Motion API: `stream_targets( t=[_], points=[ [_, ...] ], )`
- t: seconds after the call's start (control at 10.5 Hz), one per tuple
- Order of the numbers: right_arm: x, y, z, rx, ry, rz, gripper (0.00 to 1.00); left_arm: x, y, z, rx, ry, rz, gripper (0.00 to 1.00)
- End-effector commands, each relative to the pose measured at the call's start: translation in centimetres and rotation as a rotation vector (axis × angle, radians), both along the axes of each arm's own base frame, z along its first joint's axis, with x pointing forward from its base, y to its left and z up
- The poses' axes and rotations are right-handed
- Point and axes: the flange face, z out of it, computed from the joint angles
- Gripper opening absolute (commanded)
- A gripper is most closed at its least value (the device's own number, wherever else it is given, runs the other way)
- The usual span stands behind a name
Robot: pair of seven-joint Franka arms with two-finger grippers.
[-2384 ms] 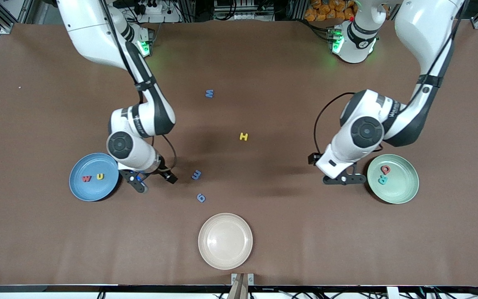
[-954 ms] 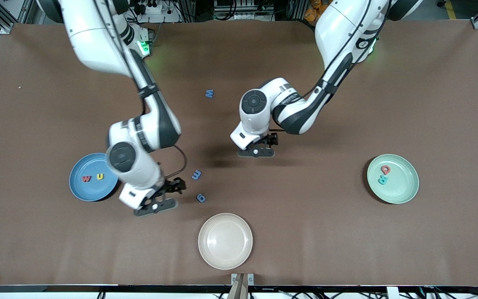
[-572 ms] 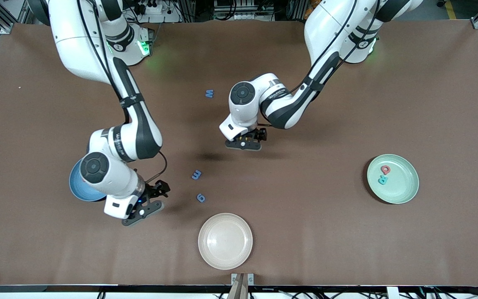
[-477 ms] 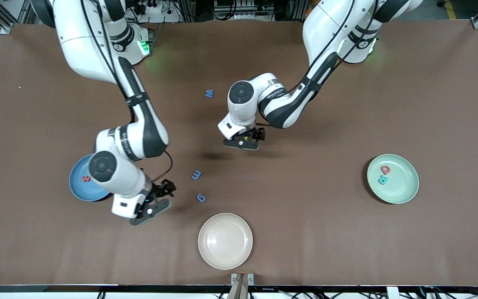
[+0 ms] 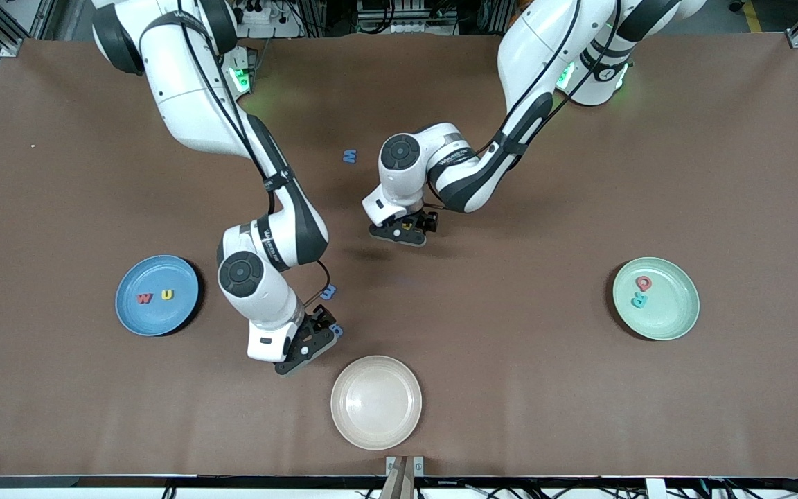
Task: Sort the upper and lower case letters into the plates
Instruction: 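Grasp the yellow H with the left gripper while the right gripper reaches the g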
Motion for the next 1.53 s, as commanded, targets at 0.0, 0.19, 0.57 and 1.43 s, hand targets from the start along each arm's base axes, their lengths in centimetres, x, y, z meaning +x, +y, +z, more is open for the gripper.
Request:
stream_targets(
  t=[0.0,0.19,0.57,1.43],
  points=[
    [0.4,0.7,0.0,0.018,-0.005,-0.009,1.00,-0.6,0.2,-0.1,0.003,-0.016,-0.034,0.83],
    [0.0,1.2,-1.8,0.005,0.006,0.002,1.00,-0.6,0.2,-0.4,-0.006,-0.018,-0.035,0.79],
    [-1.3,3.2,-3.8,0.001,0.004,0.037,1.00,-0.6,0.4,-0.7,-0.004,-0.014,-0.030,0.65],
    [-3.1,3.9,-5.6,0.072,0.136,-0.032,1.00,2.5,2.8,2.8,0.017,-0.043,0.157,0.00]
  ],
)
